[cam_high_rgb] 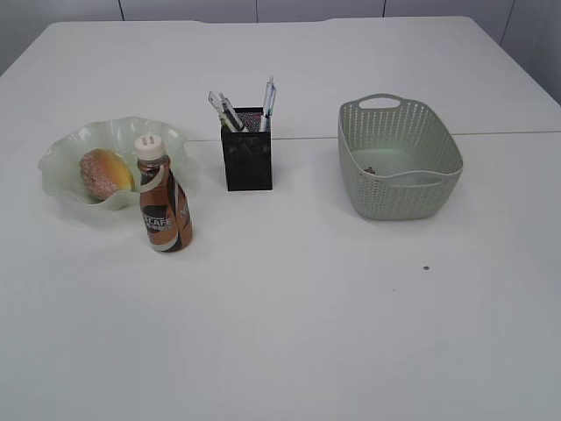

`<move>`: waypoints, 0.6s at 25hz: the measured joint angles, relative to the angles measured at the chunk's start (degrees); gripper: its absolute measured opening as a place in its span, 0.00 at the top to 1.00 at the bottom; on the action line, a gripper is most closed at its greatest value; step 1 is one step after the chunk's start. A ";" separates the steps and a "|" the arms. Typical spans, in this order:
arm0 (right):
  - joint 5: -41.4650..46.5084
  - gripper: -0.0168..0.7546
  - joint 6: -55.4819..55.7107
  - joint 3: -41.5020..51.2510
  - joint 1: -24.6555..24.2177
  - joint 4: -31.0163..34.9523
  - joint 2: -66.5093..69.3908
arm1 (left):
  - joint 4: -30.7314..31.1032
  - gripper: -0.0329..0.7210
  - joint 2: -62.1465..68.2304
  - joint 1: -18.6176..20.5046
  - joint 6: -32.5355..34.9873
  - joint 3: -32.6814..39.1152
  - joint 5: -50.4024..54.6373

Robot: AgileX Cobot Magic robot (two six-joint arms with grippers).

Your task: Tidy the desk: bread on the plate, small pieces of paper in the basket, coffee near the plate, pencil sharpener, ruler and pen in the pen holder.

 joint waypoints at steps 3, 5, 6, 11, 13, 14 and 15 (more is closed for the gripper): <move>-0.10 0.48 -0.04 0.00 0.00 0.00 0.00 | 0.00 0.47 0.00 0.00 0.12 0.66 -1.14; -0.10 0.48 -0.04 0.00 0.00 0.00 0.00 | 0.00 0.47 0.00 0.00 0.19 0.66 -1.24; -0.10 0.48 -0.04 0.00 0.00 0.00 0.00 | 0.00 0.46 0.00 0.00 0.19 0.66 -1.38; -0.22 0.48 -0.04 0.00 0.00 0.00 0.00 | 0.00 0.39 0.00 0.00 0.19 0.66 -1.48; -0.22 0.48 -0.04 0.00 0.00 0.00 0.00 | 0.00 0.37 0.00 0.00 0.19 0.66 -1.48; -0.22 0.48 -0.04 0.00 0.00 0.00 0.00 | 0.00 0.36 0.00 0.00 0.19 0.66 -1.58; -0.22 0.48 -0.04 0.00 0.00 0.00 0.00 | 0.00 0.36 0.00 0.00 0.19 0.66 -1.58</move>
